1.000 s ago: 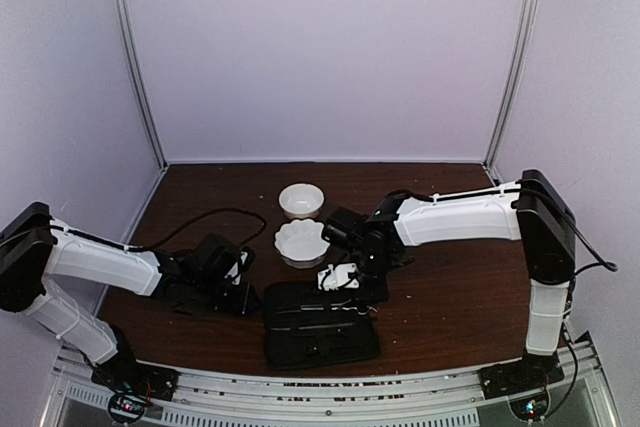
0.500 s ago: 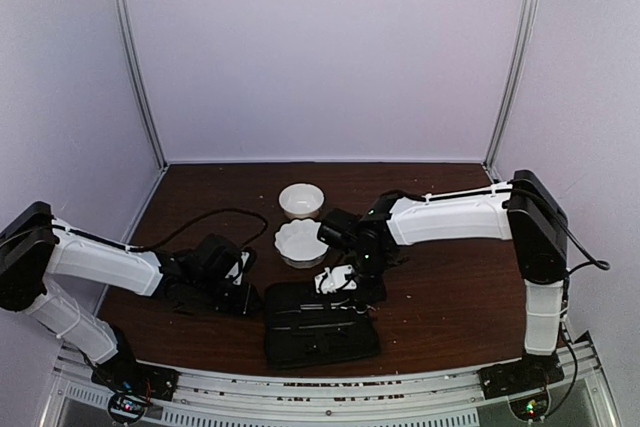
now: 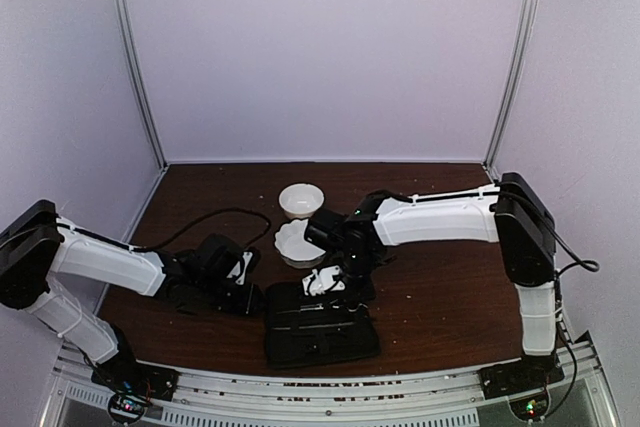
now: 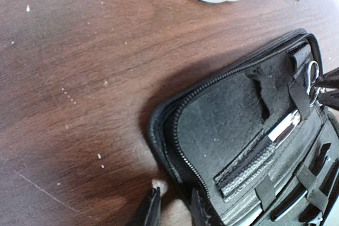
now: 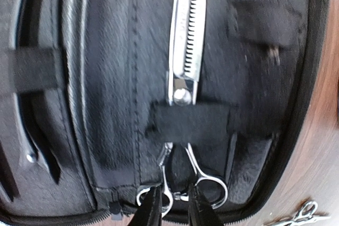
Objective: Sort the hair-cutting tools
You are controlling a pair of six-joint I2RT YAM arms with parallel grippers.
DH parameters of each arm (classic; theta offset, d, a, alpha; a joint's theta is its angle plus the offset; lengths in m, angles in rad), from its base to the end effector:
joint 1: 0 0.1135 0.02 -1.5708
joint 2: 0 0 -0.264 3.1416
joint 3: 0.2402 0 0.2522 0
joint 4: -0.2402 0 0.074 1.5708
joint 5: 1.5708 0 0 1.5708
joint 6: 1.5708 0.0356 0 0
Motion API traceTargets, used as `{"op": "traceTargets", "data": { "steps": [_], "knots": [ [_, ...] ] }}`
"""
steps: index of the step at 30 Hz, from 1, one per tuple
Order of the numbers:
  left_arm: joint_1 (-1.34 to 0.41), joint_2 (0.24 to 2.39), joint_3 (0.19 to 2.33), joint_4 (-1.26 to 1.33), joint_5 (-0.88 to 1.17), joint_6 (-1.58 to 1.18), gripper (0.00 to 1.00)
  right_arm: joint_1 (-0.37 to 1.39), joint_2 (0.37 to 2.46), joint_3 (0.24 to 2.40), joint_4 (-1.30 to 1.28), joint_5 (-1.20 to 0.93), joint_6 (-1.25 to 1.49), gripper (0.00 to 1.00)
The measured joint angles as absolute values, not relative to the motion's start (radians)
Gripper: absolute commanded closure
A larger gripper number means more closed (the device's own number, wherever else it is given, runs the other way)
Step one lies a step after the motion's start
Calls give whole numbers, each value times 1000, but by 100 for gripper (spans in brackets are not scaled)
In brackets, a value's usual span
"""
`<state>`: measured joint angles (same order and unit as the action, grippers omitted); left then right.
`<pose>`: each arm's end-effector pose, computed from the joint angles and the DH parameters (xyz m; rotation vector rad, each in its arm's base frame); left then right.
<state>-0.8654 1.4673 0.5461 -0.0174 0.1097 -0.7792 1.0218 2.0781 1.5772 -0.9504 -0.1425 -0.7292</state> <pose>0.1613 -0.1954 0.1291 0.1643 2.6874 -0.7457 0.2070 0.3481 0.1708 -2.3386 1.9342 0.2407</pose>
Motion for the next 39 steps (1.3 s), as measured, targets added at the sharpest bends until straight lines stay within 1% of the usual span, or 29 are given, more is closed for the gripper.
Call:
{"op": "traceTargets", "data": {
  "steps": [9, 19, 24, 33, 39],
  "knots": [
    [-865, 1478, 547, 5, 120, -779, 76, 1071, 2144, 1658, -958, -191, -729, 79],
    [-866, 1485, 547, 19, 126, -779, 76, 1072, 2155, 1667, -959, -207, -711, 79],
    [-865, 1485, 547, 19, 127, -779, 76, 1072, 2152, 1665, -958, -206, -707, 77],
    [-865, 1485, 547, 19, 127, -778, 76, 1050, 2038, 1625, -945, -210, -690, 76],
    [-865, 1485, 547, 19, 127, -776, 76, 1010, 1975, 1564, -931, -208, -677, 80]
  ]
}}
